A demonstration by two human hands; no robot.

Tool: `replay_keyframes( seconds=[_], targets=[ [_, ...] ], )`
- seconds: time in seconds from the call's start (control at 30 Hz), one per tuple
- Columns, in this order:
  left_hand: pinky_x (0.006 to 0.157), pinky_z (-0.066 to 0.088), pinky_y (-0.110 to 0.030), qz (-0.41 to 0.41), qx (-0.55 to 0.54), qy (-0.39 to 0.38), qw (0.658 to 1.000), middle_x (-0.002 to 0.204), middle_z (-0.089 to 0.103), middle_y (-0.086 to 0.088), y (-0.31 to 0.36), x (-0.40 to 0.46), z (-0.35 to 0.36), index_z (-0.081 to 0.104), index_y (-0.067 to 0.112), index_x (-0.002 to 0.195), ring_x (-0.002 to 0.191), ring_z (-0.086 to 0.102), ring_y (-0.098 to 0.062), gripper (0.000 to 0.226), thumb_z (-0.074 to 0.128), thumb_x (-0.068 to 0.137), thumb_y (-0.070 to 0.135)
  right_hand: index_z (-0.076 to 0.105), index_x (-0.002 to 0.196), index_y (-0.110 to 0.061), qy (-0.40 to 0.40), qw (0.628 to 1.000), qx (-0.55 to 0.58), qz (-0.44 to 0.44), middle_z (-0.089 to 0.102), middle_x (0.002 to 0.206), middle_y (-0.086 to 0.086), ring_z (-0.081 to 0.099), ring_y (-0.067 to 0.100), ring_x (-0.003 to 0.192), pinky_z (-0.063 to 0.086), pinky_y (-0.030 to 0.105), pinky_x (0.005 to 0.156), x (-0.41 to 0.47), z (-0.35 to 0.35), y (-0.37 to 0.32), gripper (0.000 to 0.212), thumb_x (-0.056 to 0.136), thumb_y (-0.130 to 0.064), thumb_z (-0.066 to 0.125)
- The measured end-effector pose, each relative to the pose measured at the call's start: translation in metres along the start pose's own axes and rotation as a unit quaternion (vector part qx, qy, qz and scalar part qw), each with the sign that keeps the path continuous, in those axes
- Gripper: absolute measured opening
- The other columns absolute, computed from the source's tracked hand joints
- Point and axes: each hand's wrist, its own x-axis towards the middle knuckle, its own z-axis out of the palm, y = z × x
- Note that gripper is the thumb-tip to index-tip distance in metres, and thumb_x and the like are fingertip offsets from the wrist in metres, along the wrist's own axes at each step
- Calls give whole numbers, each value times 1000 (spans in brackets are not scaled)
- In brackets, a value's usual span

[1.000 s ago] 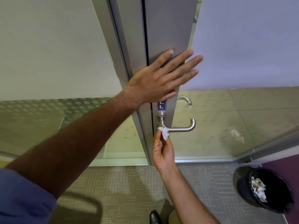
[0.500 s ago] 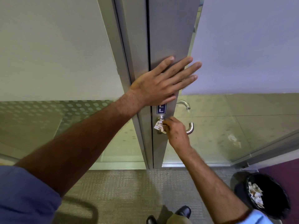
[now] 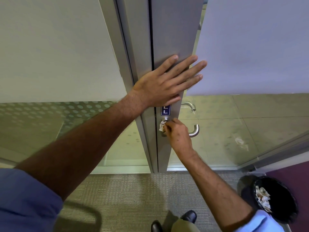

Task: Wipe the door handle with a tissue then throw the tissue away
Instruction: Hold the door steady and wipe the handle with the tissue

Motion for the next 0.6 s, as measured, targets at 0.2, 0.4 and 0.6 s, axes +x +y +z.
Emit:
replay_keyframes(
  seconds=[0.2, 0.4, 0.6],
  targets=[
    [126, 24, -52, 14, 3, -4, 1000, 177, 17, -10, -1, 0, -1, 12, 16, 173, 160, 25, -33, 84, 30, 104, 61, 68, 83, -5, -29, 999, 9, -36, 61, 79, 7, 56, 23, 69, 42, 31, 56, -7, -10, 13, 7, 89, -9, 67],
    [126, 24, -52, 21, 4, -5, 1000, 177, 18, -10, -1, 0, -2, 13, 17, 173, 160, 25, -32, 83, 30, 105, 60, 75, 93, -7, -55, 982, -17, -178, 71, 94, 6, 59, 26, 87, 54, 40, 70, -17, -27, 40, 11, 82, -8, 74],
    [127, 20, -53, 12, 8, 1, 1000, 177, 17, -10, -1, -1, 1, 14, 16, 173, 160, 24, -33, 83, 32, 104, 59, 74, 95, -5, -66, 954, -98, -274, 71, 97, 9, 62, 28, 91, 55, 37, 76, -18, -71, 99, 14, 82, -9, 76]
  ],
)
